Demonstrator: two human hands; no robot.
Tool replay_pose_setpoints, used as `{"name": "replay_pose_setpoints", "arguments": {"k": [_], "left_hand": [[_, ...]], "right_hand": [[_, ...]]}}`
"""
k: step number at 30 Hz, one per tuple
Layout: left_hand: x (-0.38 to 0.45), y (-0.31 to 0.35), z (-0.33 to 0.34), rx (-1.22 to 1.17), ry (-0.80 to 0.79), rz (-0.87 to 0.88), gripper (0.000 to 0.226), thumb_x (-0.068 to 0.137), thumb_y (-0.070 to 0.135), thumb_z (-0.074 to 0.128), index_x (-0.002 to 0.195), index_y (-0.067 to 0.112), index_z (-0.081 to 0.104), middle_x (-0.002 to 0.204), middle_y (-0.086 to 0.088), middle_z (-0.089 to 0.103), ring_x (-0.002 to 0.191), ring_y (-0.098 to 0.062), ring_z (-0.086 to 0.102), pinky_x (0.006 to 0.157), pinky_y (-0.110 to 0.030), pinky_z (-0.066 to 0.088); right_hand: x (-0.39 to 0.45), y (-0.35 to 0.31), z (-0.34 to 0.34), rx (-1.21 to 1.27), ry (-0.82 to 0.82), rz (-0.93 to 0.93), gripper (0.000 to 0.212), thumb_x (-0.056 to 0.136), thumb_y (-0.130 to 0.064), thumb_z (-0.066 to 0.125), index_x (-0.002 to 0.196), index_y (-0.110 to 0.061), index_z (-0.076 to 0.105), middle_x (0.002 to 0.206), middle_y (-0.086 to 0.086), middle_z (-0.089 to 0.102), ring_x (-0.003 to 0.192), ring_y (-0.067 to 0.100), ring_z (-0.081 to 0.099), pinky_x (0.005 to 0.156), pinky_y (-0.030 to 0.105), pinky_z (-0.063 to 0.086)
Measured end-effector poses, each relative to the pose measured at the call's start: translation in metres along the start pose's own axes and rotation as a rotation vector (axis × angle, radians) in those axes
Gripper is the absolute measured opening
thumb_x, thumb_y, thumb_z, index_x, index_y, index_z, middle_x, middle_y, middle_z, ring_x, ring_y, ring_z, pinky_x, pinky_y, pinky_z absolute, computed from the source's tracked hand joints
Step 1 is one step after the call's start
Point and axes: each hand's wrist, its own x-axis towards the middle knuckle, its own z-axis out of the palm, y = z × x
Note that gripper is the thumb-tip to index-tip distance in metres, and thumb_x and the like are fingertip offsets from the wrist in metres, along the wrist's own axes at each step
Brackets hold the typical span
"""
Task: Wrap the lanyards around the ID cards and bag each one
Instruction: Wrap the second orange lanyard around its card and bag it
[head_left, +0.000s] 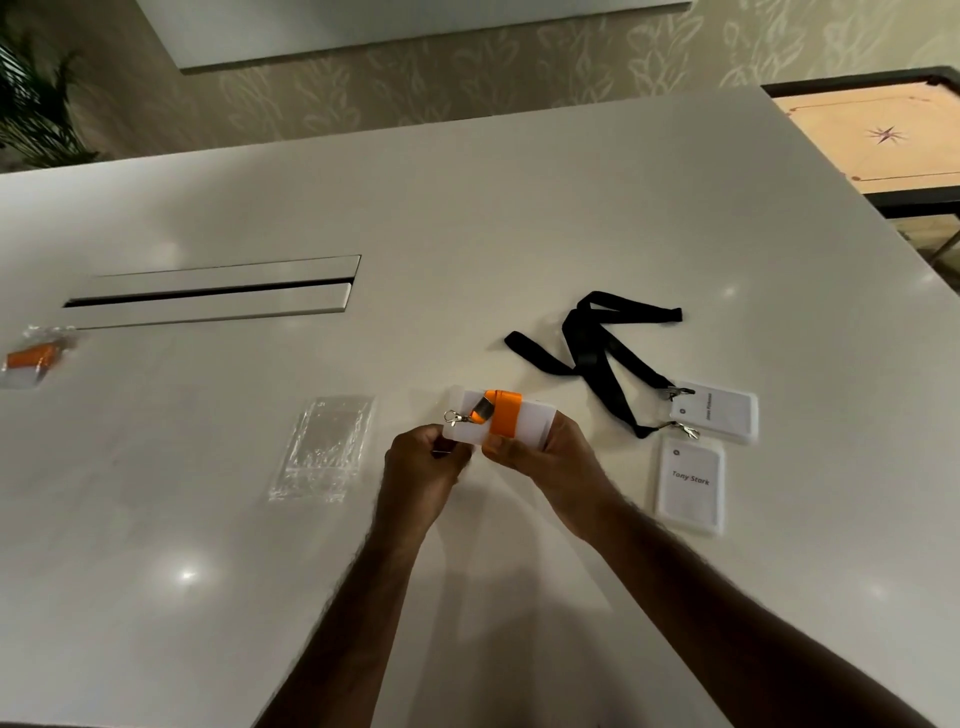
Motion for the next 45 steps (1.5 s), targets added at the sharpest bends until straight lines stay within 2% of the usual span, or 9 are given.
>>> {"name": "replay_pose_setpoints", "arguments": {"k": [4,8,13,18,23,26,32,39,45], "left_hand": [[0.003,-0.003,0.001,-0.010,-0.036,-0.010,0.024,0.091,0.029,0.079,0.111,0.015,0.079,0.090,0.004,0.079,0.080,-0.011,0.074,0.074,-0.028,0.063],[0.005,-0.004,0.001,-0.002,-0.042,-0.013,0.008,0.088,0.027,0.081,0.096,0.026,0.077,0.084,0.010,0.077,0.073,-0.008,0.073,0.070,-0.027,0.062],[0.006,-0.002,0.003,-0.069,-0.035,-0.027,0.007,0.091,0.024,0.079,0.090,0.031,0.079,0.074,0.014,0.076,0.065,-0.001,0.070,0.055,-0.012,0.052],[0.005,-0.001,0.004,-0.130,-0.017,-0.018,0.011,0.090,0.032,0.077,0.080,0.036,0.078,0.076,0.015,0.076,0.064,-0.006,0.071,0.057,-0.014,0.055],[0.005,0.003,0.004,-0.230,0.011,-0.023,0.008,0.084,0.040,0.083,0.080,0.036,0.080,0.074,0.009,0.077,0.067,-0.006,0.072,0.054,-0.012,0.051],[0.004,0.007,0.005,-0.263,0.029,-0.024,0.007,0.086,0.035,0.083,0.081,0.037,0.079,0.076,0.013,0.078,0.071,-0.005,0.073,0.054,-0.012,0.052],[0.004,0.011,0.008,-0.364,0.000,-0.060,0.016,0.092,0.015,0.075,0.095,0.029,0.082,0.087,0.012,0.080,0.079,-0.010,0.078,0.060,-0.019,0.058],[0.006,0.010,0.009,-0.433,-0.023,-0.117,0.011,0.090,0.016,0.079,0.097,0.024,0.081,0.090,0.004,0.081,0.084,-0.016,0.079,0.066,-0.024,0.061],[0.005,0.012,0.012,-0.368,-0.011,-0.091,0.010,0.088,0.031,0.082,0.095,0.024,0.081,0.082,0.007,0.080,0.082,-0.012,0.078,0.065,-0.022,0.061]], "right_hand": [[-0.001,0.000,0.000,-0.007,0.021,-0.001,0.046,0.094,-0.008,0.077,0.138,-0.006,0.063,0.126,0.013,0.076,0.116,0.032,0.074,0.104,0.052,0.059],[-0.001,-0.001,-0.001,0.020,0.014,-0.005,0.046,0.095,-0.007,0.077,0.139,-0.005,0.063,0.128,0.015,0.075,0.120,0.036,0.072,0.104,0.049,0.059],[0.000,-0.003,-0.002,0.070,0.048,-0.016,0.040,0.097,-0.007,0.074,0.136,-0.013,0.069,0.127,0.012,0.077,0.120,0.033,0.073,0.105,0.050,0.058],[0.002,-0.007,-0.001,0.101,0.125,-0.032,0.041,0.097,-0.024,0.079,0.137,-0.020,0.070,0.129,0.010,0.076,0.123,0.032,0.072,0.093,0.043,0.063],[0.005,-0.004,0.000,0.181,0.233,0.019,0.038,0.099,-0.013,0.073,0.136,-0.009,0.068,0.124,0.017,0.077,0.114,0.033,0.076,0.085,0.041,0.064],[0.007,-0.004,0.004,0.209,0.283,0.046,0.039,0.102,-0.010,0.069,0.139,0.000,0.059,0.124,0.020,0.076,0.110,0.036,0.077,0.081,0.040,0.065],[0.007,-0.006,0.012,0.235,0.290,0.071,0.043,0.102,-0.011,0.068,0.142,-0.001,0.054,0.126,0.019,0.075,0.108,0.034,0.078,0.092,0.051,0.065],[0.009,-0.009,0.014,0.208,0.329,0.044,0.041,0.102,-0.014,0.069,0.139,-0.002,0.056,0.124,0.019,0.075,0.104,0.031,0.079,0.086,0.045,0.066],[0.009,-0.007,0.018,0.128,0.330,0.030,0.039,0.100,-0.014,0.073,0.133,-0.001,0.058,0.118,0.018,0.077,0.100,0.029,0.080,0.078,0.041,0.067]]}}
